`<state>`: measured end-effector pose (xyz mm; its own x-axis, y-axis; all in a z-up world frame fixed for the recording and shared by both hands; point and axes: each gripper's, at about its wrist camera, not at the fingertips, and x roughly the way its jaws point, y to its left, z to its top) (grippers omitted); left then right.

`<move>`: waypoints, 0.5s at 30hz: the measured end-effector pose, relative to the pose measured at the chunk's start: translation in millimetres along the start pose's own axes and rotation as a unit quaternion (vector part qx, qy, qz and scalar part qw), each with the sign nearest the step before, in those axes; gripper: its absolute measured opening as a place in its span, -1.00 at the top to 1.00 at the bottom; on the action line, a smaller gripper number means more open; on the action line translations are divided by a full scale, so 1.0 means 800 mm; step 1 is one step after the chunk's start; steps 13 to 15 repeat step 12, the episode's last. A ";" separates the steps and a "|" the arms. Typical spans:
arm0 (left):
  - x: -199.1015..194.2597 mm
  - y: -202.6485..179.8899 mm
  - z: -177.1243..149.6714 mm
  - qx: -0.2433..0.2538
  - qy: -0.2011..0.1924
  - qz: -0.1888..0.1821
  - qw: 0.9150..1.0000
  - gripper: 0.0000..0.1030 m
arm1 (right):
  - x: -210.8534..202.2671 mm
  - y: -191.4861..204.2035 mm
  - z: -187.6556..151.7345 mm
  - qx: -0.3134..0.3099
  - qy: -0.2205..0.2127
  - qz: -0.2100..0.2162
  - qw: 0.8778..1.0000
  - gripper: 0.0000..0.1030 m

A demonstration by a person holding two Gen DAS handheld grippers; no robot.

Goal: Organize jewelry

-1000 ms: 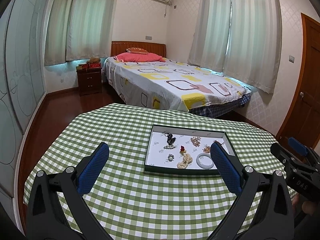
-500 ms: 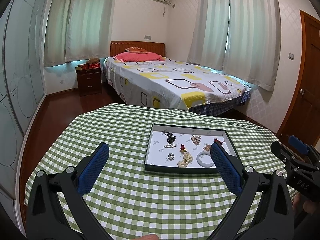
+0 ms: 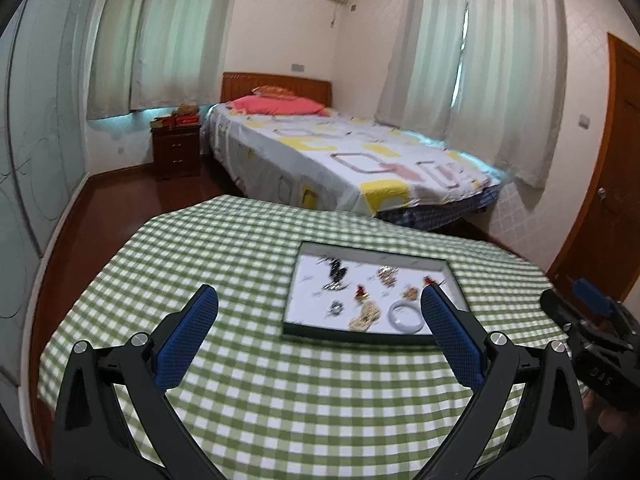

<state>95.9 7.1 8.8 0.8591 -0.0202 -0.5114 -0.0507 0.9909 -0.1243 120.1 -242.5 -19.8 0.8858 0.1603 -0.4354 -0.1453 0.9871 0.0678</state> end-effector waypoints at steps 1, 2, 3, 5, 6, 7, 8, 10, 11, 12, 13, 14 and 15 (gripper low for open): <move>0.000 -0.001 0.000 0.003 -0.001 0.000 1.000 -0.92 | 0.000 0.000 0.000 0.000 0.000 0.000 1.000 -0.66; 0.000 -0.002 0.000 0.006 -0.002 0.001 1.000 -0.92 | 0.000 0.000 0.000 0.000 0.000 0.000 1.000 -0.66; 0.000 -0.002 0.000 0.008 -0.003 0.002 1.000 -0.92 | -0.001 0.000 -0.001 -0.001 0.001 0.000 1.000 -0.66; 0.001 -0.004 -0.001 0.013 -0.006 0.004 1.000 -0.92 | 0.001 0.001 -0.003 -0.002 0.002 0.000 1.000 -0.66; 0.001 -0.005 -0.001 0.015 -0.007 0.006 1.000 -0.92 | 0.001 0.001 -0.004 -0.002 0.002 -0.001 1.000 -0.66; 0.003 -0.005 -0.002 0.017 -0.007 0.005 1.000 -0.92 | 0.002 0.000 -0.005 -0.001 0.003 -0.001 1.000 -0.66; 0.004 -0.005 -0.002 0.018 -0.005 0.004 1.000 -0.92 | 0.003 -0.001 -0.006 0.000 0.004 -0.001 1.000 -0.66; 0.008 -0.003 -0.004 0.014 0.000 0.001 1.000 -0.92 | 0.004 -0.002 -0.007 0.001 0.005 -0.003 1.000 -0.66; 0.011 -0.001 -0.004 0.011 0.002 -0.001 1.000 -0.92 | 0.005 -0.004 -0.008 0.002 0.006 -0.004 1.000 -0.66; 0.015 0.002 -0.006 0.006 0.005 -0.003 1.000 -0.92 | 0.007 -0.005 -0.008 0.003 0.007 -0.005 1.000 -0.66; 0.015 0.002 -0.006 0.006 0.005 -0.003 1.000 -0.92 | 0.007 -0.005 -0.008 0.003 0.007 -0.005 1.000 -0.66; 0.015 0.002 -0.006 0.006 0.005 -0.003 1.000 -0.92 | 0.007 -0.005 -0.008 0.003 0.007 -0.005 1.000 -0.66; 0.015 0.002 -0.006 0.006 0.005 -0.003 1.000 -0.92 | 0.007 -0.005 -0.008 0.003 0.007 -0.005 1.000 -0.66</move>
